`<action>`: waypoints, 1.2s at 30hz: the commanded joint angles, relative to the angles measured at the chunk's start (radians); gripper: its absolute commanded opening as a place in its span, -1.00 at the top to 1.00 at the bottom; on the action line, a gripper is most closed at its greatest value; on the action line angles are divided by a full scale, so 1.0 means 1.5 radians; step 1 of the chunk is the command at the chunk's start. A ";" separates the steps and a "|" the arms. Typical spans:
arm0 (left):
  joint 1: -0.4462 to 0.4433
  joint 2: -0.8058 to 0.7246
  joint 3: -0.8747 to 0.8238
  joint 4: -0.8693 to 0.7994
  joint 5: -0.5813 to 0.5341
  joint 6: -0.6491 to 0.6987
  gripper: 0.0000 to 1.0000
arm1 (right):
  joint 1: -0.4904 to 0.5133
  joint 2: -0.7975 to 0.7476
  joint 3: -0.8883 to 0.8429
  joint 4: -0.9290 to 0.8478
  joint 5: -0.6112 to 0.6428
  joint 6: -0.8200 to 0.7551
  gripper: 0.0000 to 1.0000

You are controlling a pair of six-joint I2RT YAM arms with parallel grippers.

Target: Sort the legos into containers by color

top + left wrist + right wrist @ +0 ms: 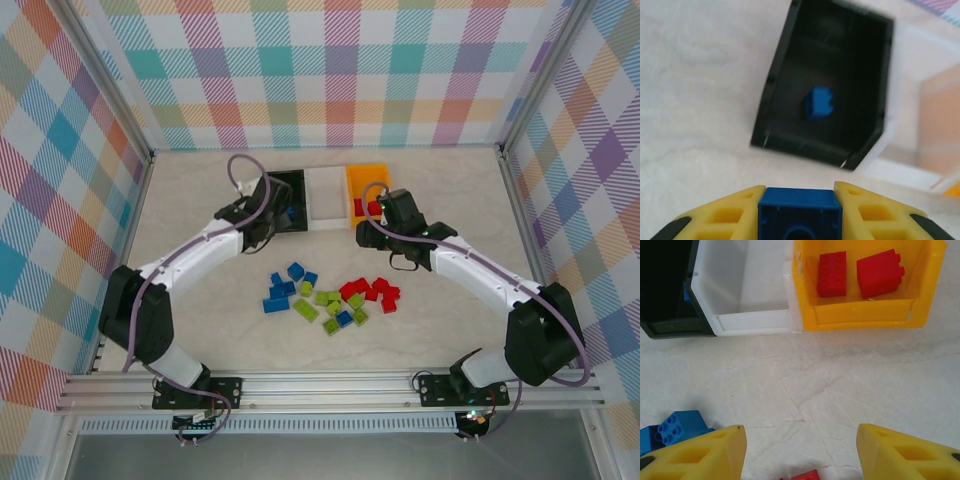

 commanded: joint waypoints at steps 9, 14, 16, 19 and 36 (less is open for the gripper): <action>0.040 0.304 0.308 -0.120 -0.081 0.087 0.29 | -0.001 -0.047 -0.021 -0.008 -0.005 0.017 -0.21; 0.076 0.350 0.332 -0.129 -0.072 0.096 0.28 | -0.001 -0.062 -0.026 -0.014 0.000 0.014 -0.21; 0.084 0.369 0.350 -0.140 -0.072 0.105 0.28 | -0.001 -0.063 -0.025 -0.013 -0.001 0.013 -0.21; 0.089 0.392 0.378 -0.153 -0.067 0.116 0.26 | -0.001 -0.062 -0.022 -0.013 0.000 0.012 -0.21; 0.020 0.155 0.189 -0.016 0.027 0.074 -0.91 | -0.001 -0.042 -0.019 -0.044 -0.044 0.017 -0.28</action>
